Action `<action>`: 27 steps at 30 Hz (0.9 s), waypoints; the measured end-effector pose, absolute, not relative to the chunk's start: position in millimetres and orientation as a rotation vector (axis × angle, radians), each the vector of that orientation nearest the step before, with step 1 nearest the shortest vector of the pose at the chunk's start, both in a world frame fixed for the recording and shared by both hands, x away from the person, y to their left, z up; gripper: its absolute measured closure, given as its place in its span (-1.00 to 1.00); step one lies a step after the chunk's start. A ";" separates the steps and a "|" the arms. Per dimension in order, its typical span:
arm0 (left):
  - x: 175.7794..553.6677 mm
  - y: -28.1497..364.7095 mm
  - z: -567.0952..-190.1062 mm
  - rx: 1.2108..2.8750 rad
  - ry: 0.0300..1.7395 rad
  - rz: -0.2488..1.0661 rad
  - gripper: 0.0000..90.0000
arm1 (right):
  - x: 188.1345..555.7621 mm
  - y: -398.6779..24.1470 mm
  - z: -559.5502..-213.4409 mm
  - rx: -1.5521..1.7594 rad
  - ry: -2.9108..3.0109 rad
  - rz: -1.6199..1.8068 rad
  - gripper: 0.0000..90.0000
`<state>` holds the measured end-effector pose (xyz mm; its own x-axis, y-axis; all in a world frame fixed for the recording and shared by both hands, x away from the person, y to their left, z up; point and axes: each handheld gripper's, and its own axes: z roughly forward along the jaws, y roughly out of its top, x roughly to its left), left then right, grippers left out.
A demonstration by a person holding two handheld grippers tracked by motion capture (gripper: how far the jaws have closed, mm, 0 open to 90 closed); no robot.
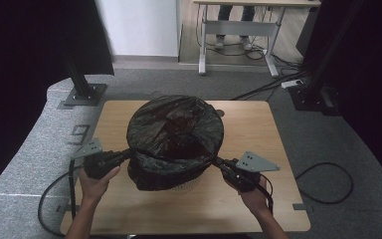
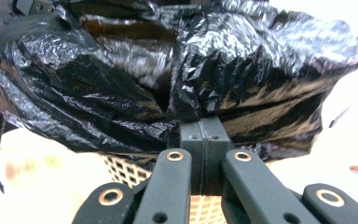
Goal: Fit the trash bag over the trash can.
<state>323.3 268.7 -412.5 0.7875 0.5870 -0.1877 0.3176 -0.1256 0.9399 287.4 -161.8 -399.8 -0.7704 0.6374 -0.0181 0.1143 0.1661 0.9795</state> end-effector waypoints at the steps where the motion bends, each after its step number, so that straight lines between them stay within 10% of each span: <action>1: 322.8 268.7 -413.0 1.726 0.709 0.267 1.00 | 287.3 -161.2 -402.6 0.712 2.028 1.638 0.99; 27: 315.0 265.0 -431.2 1.736 0.725 0.263 1.00 | 292.3 -134.0 -474.1 0.711 2.319 1.424 0.99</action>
<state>315.0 265.0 -431.2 0.7820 0.5925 -0.1935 0.3300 -0.1303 0.9349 292.3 -134.0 -474.1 -0.8221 0.5691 -0.0170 0.2424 0.3769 0.8940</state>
